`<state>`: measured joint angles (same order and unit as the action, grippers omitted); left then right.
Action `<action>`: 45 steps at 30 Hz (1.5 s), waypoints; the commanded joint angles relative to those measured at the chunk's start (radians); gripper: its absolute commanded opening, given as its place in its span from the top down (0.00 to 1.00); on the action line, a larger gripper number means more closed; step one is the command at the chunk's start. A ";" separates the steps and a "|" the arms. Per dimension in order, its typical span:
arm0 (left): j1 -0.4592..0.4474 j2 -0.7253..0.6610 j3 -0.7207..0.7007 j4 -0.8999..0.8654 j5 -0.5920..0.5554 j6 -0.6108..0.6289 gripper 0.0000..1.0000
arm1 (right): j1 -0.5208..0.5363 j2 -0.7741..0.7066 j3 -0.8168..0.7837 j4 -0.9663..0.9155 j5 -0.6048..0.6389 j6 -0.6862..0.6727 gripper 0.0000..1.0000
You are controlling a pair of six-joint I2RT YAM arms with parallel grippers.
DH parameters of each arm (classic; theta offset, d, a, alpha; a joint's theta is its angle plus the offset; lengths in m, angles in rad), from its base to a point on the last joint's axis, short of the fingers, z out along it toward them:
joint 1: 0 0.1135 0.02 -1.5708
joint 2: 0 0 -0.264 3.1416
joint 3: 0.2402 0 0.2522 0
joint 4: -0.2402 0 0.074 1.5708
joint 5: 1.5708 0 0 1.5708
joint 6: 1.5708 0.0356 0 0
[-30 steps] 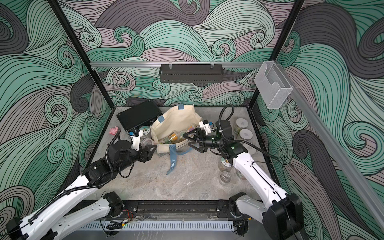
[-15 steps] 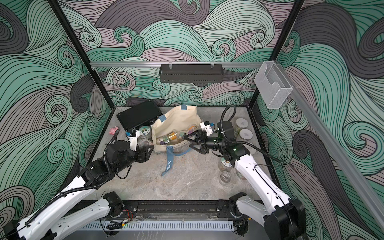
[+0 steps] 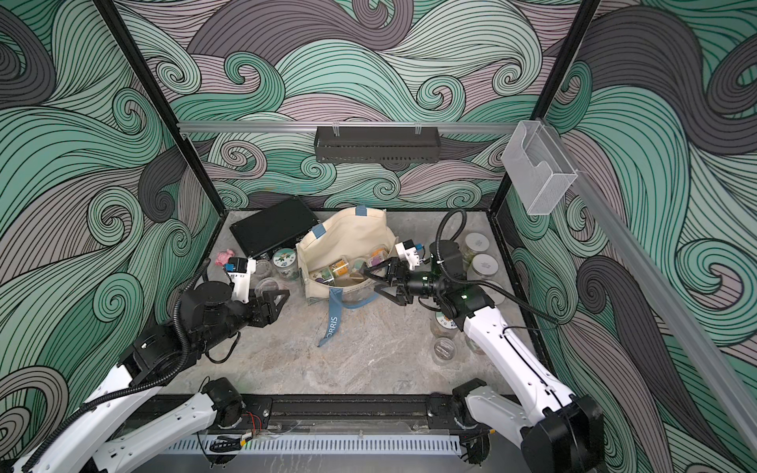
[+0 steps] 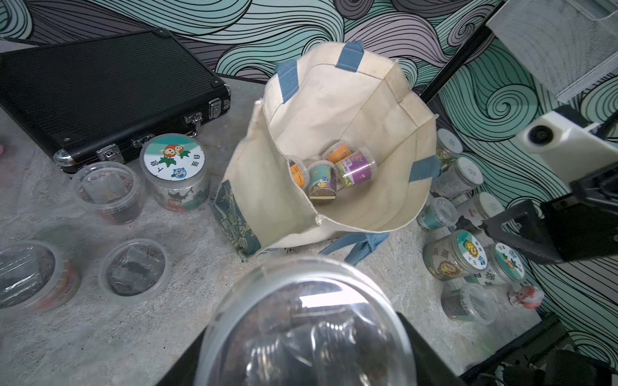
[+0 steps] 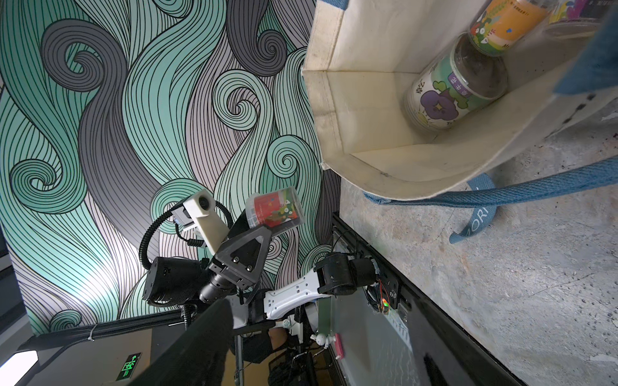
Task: Take out the seed jars from the canvas bag
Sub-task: Place the seed jar at the center of the board.
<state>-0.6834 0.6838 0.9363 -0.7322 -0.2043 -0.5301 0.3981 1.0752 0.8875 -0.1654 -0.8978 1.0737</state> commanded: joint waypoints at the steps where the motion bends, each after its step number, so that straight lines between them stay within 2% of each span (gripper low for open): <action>1: 0.007 0.017 -0.032 -0.058 -0.105 -0.039 0.57 | -0.007 -0.021 -0.011 0.007 -0.010 -0.011 0.15; 8: 0.014 0.116 -0.175 0.112 -0.229 -0.120 0.56 | -0.007 -0.024 -0.018 0.016 -0.013 -0.003 0.15; 17: 0.048 0.380 -0.280 0.300 -0.277 -0.193 0.56 | -0.017 -0.035 -0.027 0.007 -0.017 -0.008 0.14; 21: 0.075 0.434 -0.331 0.360 -0.310 -0.203 0.56 | -0.021 -0.037 -0.032 0.008 -0.020 -0.008 0.15; 29: 0.217 0.516 -0.346 0.455 -0.241 -0.158 0.57 | -0.024 -0.029 -0.023 0.013 -0.024 -0.006 0.15; 37: 0.254 0.566 -0.325 0.477 -0.210 -0.132 0.57 | -0.027 -0.024 -0.027 0.017 -0.027 -0.006 0.15; 41: 0.255 0.561 -0.277 0.388 -0.135 -0.140 0.58 | -0.029 -0.023 -0.028 0.016 -0.030 -0.011 0.15; 45: 0.255 0.545 -0.314 0.421 -0.072 -0.179 0.58 | -0.030 -0.011 -0.038 0.041 -0.030 0.000 0.15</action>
<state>-0.4339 1.2438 0.6193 -0.3023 -0.3317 -0.6792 0.3752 1.0588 0.8612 -0.1585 -0.9115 1.0752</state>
